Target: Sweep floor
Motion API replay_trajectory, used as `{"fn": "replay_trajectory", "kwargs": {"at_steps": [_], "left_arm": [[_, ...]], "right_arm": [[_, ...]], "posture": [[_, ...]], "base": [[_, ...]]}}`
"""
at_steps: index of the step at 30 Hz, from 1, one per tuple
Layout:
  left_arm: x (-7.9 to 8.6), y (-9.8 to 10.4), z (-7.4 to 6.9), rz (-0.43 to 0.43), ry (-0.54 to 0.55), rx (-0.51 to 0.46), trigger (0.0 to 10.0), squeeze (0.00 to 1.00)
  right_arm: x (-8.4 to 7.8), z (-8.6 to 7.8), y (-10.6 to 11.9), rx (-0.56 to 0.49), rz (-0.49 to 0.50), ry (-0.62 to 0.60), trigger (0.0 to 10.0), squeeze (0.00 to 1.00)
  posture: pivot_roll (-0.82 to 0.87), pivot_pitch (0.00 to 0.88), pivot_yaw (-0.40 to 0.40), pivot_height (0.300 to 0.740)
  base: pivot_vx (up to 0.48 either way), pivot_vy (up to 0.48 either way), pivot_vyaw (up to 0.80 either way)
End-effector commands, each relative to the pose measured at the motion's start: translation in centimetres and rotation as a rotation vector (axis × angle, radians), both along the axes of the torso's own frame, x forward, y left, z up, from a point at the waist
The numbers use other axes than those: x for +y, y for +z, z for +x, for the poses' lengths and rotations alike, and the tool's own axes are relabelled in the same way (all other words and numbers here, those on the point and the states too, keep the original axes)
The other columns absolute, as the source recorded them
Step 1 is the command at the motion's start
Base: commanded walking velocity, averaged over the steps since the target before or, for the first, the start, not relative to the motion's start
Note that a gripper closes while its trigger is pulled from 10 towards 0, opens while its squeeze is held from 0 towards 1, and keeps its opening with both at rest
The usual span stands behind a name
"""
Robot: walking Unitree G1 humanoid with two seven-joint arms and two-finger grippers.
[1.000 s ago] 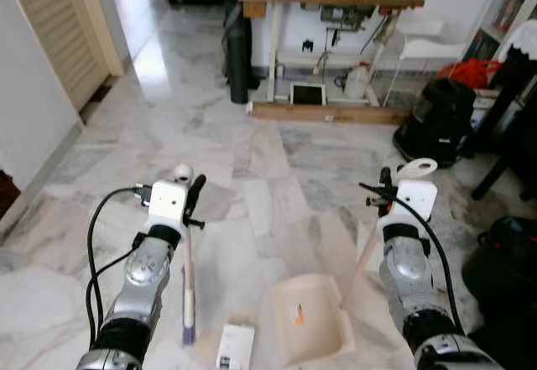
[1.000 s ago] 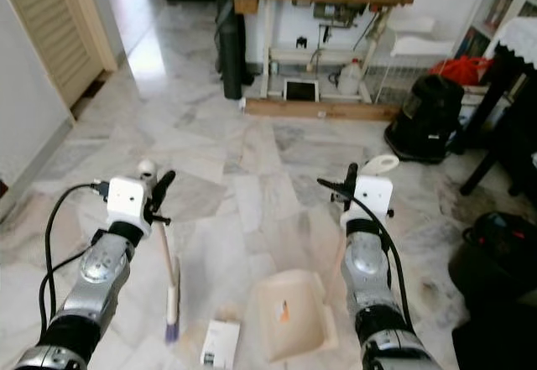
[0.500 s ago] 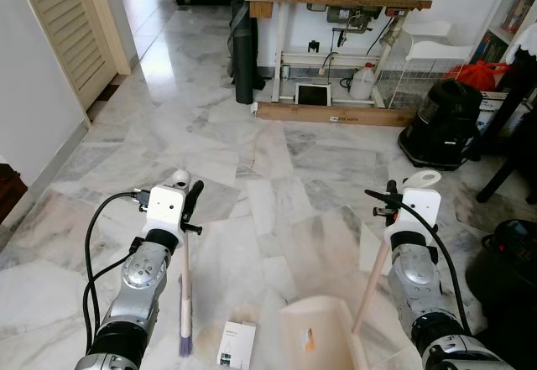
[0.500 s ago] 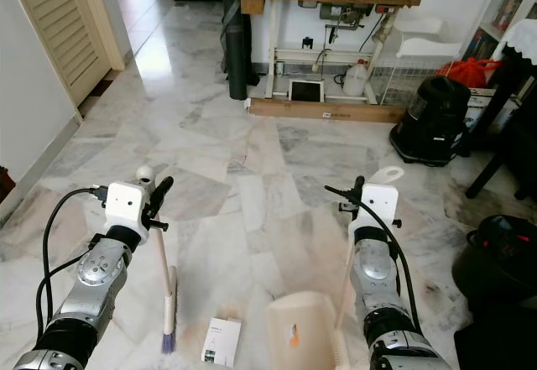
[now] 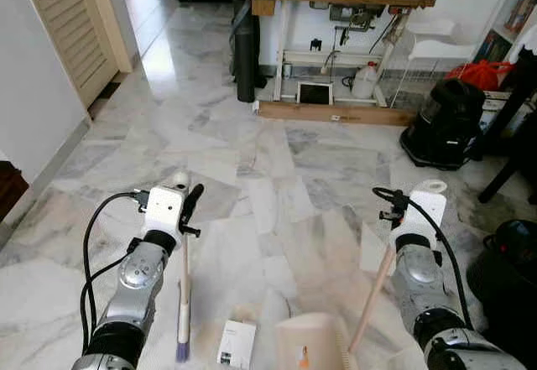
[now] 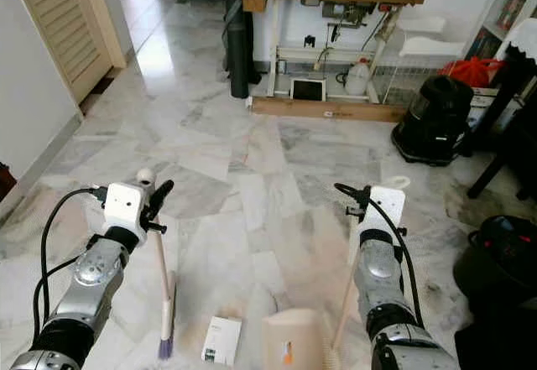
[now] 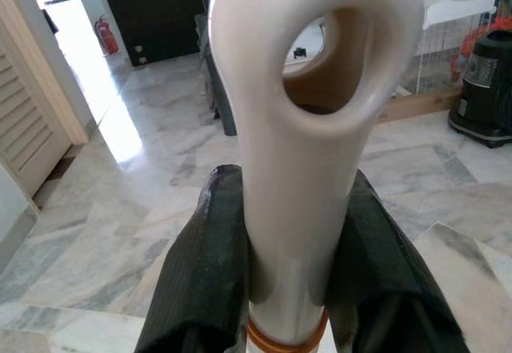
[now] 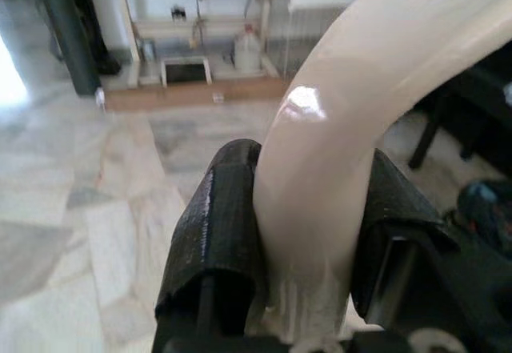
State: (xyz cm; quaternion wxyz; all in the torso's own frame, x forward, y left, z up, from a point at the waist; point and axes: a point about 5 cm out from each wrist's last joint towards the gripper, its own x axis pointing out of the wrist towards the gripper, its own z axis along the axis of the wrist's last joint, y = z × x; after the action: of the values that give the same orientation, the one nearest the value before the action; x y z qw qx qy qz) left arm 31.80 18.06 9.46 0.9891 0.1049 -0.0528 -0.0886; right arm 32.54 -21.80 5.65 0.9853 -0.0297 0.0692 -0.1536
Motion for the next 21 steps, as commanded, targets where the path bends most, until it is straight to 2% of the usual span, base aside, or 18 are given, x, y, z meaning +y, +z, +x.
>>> {"fn": "replay_trajectory", "kwargs": {"at_steps": [1, 3, 13, 15, 21], "left_arm": [[0.2, 0.8, 0.2, -0.006, 0.000, -0.027, 10.0, 0.00], [0.1, 0.7, 0.3, -0.008, -0.004, -0.023, 10.0, 0.00], [0.1, 0.7, 0.4, -0.010, -0.015, -0.013, 10.0, 0.00], [0.2, 0.7, 0.4, -0.008, -0.019, -0.003, 10.0, 0.00], [0.1, 0.6, 0.5, -0.009, -0.027, 0.005, 10.0, 0.00]], "right_arm": [[-0.4, 0.2, 0.0, 0.038, -0.011, -0.012, 10.0, 0.00], [-0.6, 0.0, -0.5, 0.079, -0.006, -0.028, 10.0, 0.00], [-0.5, -0.4, -1.6, 0.155, 0.039, -0.048, 10.0, 0.00], [-0.3, -0.5, -2.1, 0.235, 0.065, -0.050, 10.0, 0.00], [-0.2, -0.4, -2.5, 0.310, 0.109, -0.050, 10.0, 0.00]], "posture": [[0.02, 0.000, -0.045, 0.740], [0.02, 0.000, -0.044, 0.740], [0.02, 0.000, -0.043, 0.740], [0.02, 0.000, -0.042, 0.740], [0.02, 0.000, -0.043, 0.740]], "base": [[0.000, 0.000, 0.00], [0.000, 0.000, 0.00], [0.000, 0.000, 0.00], [0.000, 0.000, 0.00], [0.000, 0.000, 0.00]]}}
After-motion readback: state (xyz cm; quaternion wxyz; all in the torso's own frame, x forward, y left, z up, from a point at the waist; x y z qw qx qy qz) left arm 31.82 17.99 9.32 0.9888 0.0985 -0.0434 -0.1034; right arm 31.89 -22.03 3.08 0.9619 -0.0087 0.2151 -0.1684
